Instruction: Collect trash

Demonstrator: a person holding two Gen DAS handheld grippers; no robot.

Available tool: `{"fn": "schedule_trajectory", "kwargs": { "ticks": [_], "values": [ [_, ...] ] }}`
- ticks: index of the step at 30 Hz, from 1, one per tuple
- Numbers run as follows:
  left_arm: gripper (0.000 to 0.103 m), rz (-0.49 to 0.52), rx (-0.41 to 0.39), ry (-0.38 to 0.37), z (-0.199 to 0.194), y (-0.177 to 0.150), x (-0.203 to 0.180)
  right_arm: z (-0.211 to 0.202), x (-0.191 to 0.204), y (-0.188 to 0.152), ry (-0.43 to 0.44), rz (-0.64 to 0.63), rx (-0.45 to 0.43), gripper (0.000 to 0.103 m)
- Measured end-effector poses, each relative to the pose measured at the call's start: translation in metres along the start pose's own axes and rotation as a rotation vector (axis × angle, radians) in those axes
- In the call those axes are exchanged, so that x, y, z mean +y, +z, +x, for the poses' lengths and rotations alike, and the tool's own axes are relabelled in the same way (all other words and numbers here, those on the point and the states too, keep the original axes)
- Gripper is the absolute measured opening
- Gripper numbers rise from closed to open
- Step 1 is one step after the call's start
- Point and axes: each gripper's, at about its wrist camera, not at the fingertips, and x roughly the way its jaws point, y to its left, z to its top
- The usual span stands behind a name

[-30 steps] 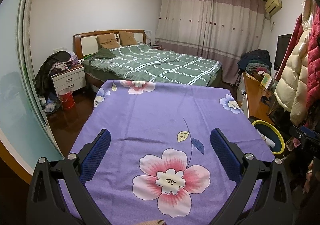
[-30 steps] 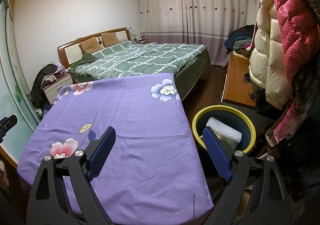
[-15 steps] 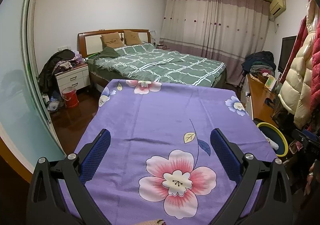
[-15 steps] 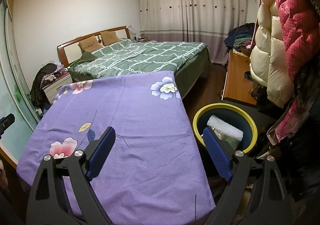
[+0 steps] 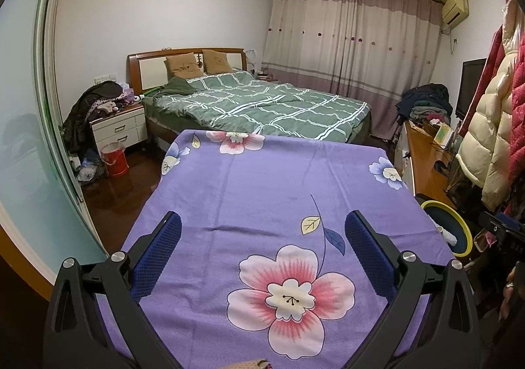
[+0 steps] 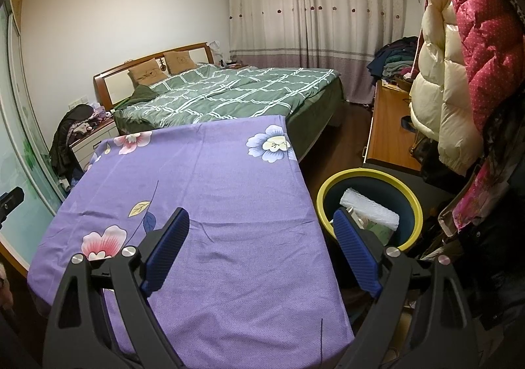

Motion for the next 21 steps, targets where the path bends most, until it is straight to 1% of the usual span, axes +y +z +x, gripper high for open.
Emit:
{"fn": "schedule_trajectory", "kwargs": {
  "ticks": [21],
  "values": [
    [0.098, 0.0, 0.003, 0.0, 0.0021, -0.0025, 0.0004, 0.0032, -0.0005, -0.0027, -0.001, 0.0, 0.005, 0.085]
  ]
}}
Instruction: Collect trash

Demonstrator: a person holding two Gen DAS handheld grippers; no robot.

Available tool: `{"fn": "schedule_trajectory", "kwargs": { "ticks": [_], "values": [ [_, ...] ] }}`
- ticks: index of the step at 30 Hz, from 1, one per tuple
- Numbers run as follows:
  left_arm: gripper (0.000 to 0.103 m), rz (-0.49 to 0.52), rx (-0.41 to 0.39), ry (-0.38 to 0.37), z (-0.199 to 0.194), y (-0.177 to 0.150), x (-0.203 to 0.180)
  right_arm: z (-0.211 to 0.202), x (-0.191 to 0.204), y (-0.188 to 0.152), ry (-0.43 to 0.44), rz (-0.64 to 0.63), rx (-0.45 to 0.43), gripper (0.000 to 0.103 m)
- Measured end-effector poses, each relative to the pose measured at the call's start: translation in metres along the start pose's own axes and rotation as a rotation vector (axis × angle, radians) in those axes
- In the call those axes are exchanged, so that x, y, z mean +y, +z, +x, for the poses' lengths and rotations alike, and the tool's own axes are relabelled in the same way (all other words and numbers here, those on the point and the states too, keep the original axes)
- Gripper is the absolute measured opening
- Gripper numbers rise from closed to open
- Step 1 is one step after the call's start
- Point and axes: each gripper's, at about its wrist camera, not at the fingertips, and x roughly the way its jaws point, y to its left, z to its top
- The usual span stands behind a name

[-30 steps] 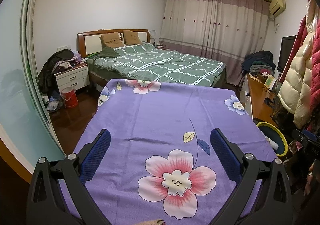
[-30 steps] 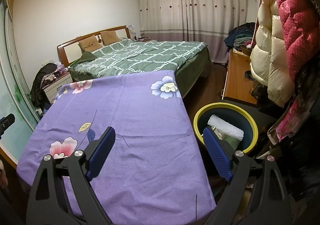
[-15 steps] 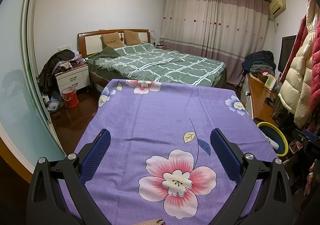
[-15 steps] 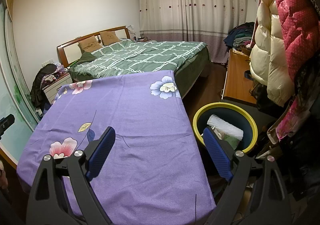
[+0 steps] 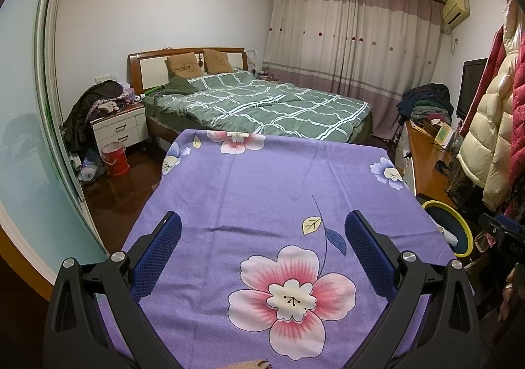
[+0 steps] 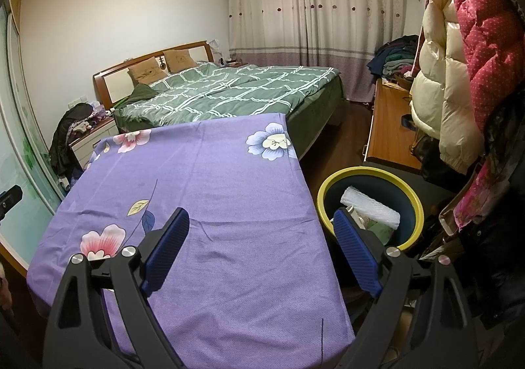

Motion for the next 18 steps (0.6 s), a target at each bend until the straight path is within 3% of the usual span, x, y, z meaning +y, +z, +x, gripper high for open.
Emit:
{"fn": "schedule_trajectory", "kwargs": {
  "ticks": [9, 13, 18],
  "values": [
    [0.098, 0.002, 0.031, -0.028, 0.017, 0.003, -0.004, 0.012, 0.004, -0.002, 0.001, -0.005, 0.016, 0.085],
    [0.098, 0.022, 0.089, -0.025, 0.05, 0.01, -0.008, 0.037, 0.007, 0.006, 0.011, -0.026, 0.039, 0.089],
    [0.098, 0.048, 0.16, 0.023, 0.116, 0.014, -0.009, 0.097, 0.018, 0.021, 0.029, -0.055, 0.102, 0.09]
  ]
}}
